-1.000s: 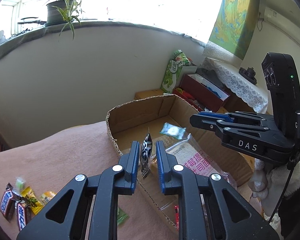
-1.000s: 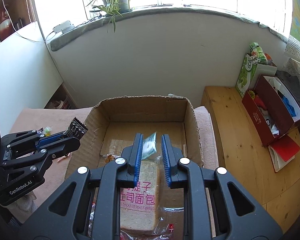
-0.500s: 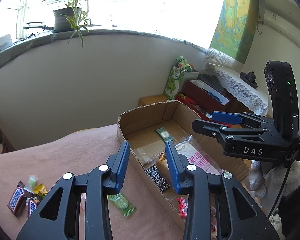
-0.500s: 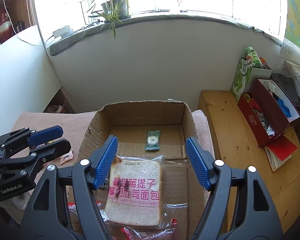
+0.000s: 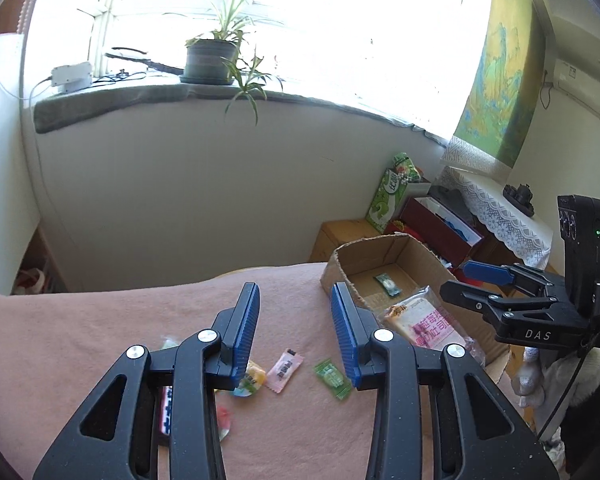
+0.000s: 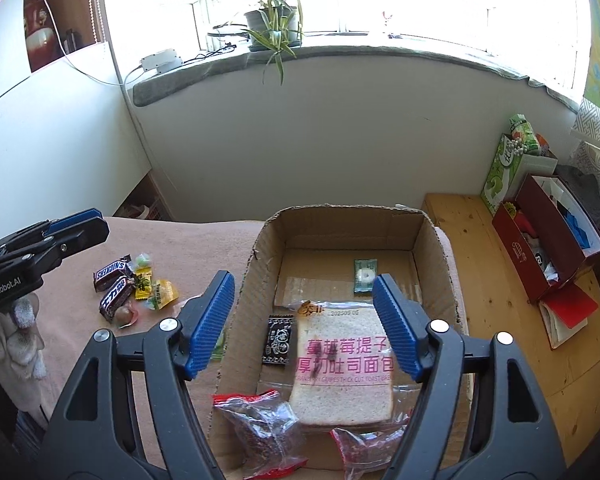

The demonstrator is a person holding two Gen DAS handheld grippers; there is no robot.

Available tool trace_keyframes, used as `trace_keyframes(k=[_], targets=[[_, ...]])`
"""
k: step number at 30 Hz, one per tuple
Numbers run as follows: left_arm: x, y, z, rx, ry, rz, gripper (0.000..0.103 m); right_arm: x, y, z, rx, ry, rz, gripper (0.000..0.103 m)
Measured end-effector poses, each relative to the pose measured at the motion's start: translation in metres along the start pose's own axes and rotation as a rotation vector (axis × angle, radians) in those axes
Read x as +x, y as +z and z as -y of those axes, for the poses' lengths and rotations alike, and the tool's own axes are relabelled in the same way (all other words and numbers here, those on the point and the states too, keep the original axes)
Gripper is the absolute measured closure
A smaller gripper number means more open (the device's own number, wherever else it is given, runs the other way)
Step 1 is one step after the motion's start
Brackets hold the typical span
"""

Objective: Organize snacks
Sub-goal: 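Move the left gripper to the Snickers bar while the right gripper moves to the round brown candy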

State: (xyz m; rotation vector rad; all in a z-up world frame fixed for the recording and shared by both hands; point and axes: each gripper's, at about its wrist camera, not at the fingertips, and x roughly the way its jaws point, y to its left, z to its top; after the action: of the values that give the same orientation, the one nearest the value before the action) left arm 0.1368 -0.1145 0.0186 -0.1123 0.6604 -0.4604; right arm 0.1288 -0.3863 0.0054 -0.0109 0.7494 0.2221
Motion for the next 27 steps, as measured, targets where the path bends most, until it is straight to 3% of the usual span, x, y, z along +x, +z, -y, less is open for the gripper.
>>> trace_keyframes(k=[14,23,27], targets=[[-0.036,-0.029,-0.116,-0.179,0.129,0.002,0.067,0.013,-0.011,-0.119,-0.151,0.150,-0.046,0.028],[-0.014,-0.057,-0.141,-0.181,0.131,-0.091,0.067,0.058,-0.036,-0.173,-0.174,0.211,-0.131,0.028],[-0.002,-0.067,-0.138,-0.154,0.130,-0.130,0.067,0.075,-0.051,-0.184,-0.180,0.181,-0.135,0.028]])
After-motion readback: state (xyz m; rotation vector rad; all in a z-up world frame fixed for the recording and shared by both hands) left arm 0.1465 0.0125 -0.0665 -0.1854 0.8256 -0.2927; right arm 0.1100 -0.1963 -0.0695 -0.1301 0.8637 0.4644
